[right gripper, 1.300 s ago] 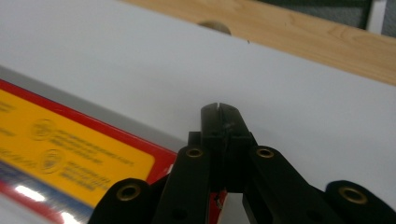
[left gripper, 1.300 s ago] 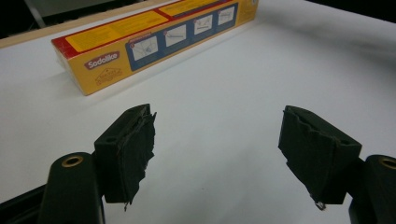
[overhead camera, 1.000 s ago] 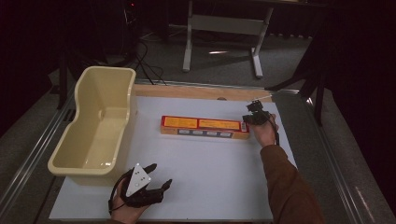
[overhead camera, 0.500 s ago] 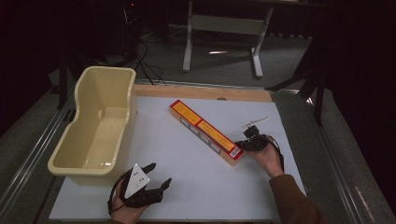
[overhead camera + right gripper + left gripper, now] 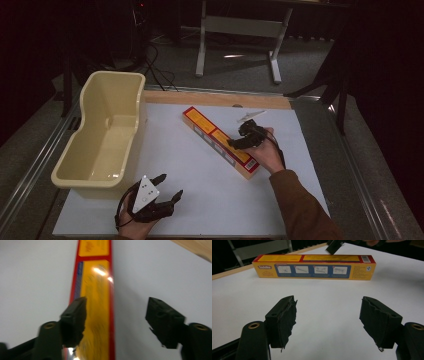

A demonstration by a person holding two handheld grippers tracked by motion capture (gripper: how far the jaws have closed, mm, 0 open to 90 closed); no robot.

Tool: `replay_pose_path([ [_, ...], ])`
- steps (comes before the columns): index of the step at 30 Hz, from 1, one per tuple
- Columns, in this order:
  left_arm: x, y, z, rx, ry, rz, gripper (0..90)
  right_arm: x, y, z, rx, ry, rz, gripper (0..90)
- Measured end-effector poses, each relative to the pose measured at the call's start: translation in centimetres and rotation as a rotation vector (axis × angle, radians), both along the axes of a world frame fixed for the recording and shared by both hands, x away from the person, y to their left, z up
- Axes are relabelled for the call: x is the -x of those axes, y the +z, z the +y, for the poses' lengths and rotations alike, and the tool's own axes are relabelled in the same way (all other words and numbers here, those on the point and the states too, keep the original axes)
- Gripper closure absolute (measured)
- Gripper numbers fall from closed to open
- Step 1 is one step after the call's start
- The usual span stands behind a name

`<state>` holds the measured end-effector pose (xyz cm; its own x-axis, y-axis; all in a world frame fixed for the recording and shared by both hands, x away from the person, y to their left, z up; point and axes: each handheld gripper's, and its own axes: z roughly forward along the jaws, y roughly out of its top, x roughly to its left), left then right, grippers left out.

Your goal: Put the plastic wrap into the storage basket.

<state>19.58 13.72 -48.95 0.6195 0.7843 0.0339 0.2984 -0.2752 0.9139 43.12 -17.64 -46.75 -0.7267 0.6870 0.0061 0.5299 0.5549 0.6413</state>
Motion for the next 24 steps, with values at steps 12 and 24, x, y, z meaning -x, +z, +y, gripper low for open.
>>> replay_pose_path([
  [12, 0.0, -0.1, -0.2, -0.005, -0.005, 0.008, 28.8, -2.4, -2.5, 5.9, 0.176, 0.091, 0.111, 36.8],
  [24, 0.1, 0.0, 0.4, 0.005, 0.010, 0.012, 29.0, 1.5, -1.7, 2.4, 0.299, 0.068, 0.199, 38.3],
])
